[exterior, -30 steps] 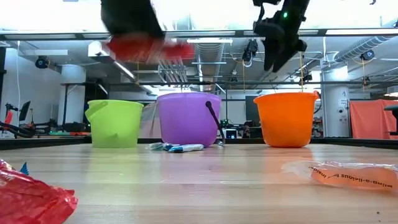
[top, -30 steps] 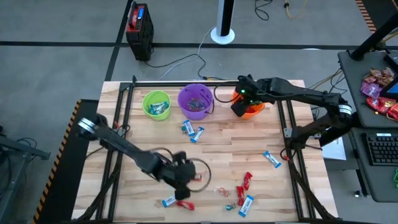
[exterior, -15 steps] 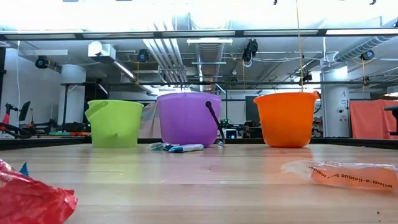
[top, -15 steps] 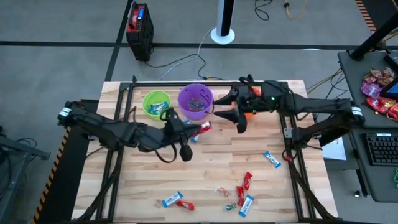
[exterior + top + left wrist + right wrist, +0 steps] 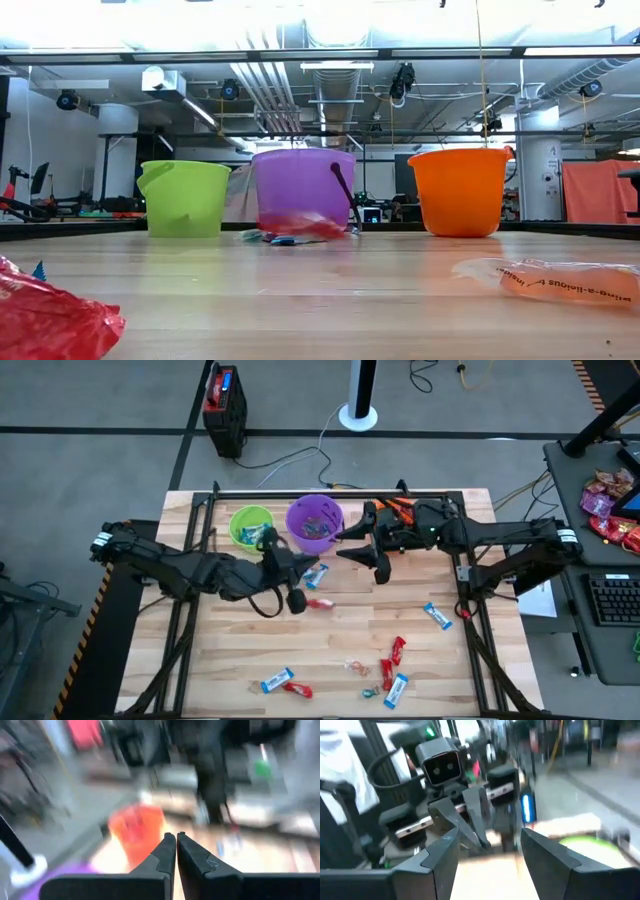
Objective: Sort candy by brand, put in halloween buckets
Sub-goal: Put the red chocolate into the orange bucket
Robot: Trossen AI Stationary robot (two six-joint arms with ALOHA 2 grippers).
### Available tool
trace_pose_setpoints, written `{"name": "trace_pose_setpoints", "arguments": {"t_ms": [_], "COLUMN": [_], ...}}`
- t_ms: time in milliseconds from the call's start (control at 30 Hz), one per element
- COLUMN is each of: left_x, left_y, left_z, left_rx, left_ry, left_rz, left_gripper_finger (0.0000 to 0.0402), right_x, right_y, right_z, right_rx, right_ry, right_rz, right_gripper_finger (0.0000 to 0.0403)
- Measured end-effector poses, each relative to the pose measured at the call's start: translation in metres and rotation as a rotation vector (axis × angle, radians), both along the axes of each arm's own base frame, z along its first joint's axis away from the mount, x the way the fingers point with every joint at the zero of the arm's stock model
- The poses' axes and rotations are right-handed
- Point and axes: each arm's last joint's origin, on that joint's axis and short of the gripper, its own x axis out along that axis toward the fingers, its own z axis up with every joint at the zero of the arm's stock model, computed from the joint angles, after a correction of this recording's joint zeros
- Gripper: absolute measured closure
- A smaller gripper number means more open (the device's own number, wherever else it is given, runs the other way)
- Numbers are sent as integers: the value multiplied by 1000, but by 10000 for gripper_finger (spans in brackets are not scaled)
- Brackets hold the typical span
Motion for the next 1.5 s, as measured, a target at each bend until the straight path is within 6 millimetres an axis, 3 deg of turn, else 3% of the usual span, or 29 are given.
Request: {"name": "trace_pose_setpoints", "arguments": {"t_ms": [100, 233, 367, 533, 700, 833, 1067, 1200, 1300, 1500], "left_x": [-14, -25, -17, -6, 8, 15, 28, 31, 33, 35], "left_y": [-3, -9, -13, -2, 23, 38, 42, 45, 45, 43], "left_z": [-27, -66, -109, -166, -188, -194, -210, -223, -228, -243], "left_rx": [-123, -210, -116, -38, -111, -55, -30, 33, 52, 13], "left_ry": [283, 618, 725, 785, 824, 853, 900, 947, 962, 993], "left_rz": [-130, -245, -466, -519, -501, -578, -667, -593, -636, -699], "left_gripper_finger": [401, 401, 401, 401, 401, 394, 314, 255, 219, 207], "right_x": [-4, -11, -15, -17, -16, -15, -12, -12, -12, -12], "right_y": [2, 4, 4, 4, 4, 4, 4, 3, 3, 3], "right_z": [-13, -47, -82, -108, -113, -109, -98, -98, -98, -99], "right_rx": [35, 64, 93, 189, 265, 271, 266, 278, 282, 282], "right_ry": [176, 470, 628, 664, 633, 618, 585, 584, 585, 587], "right_rz": [6, 8, -14, -47, -68, -83, -82, -109, -112, -115], "right_gripper_finger": [199, 199, 199, 199, 199, 199, 199, 199, 199, 199]}}
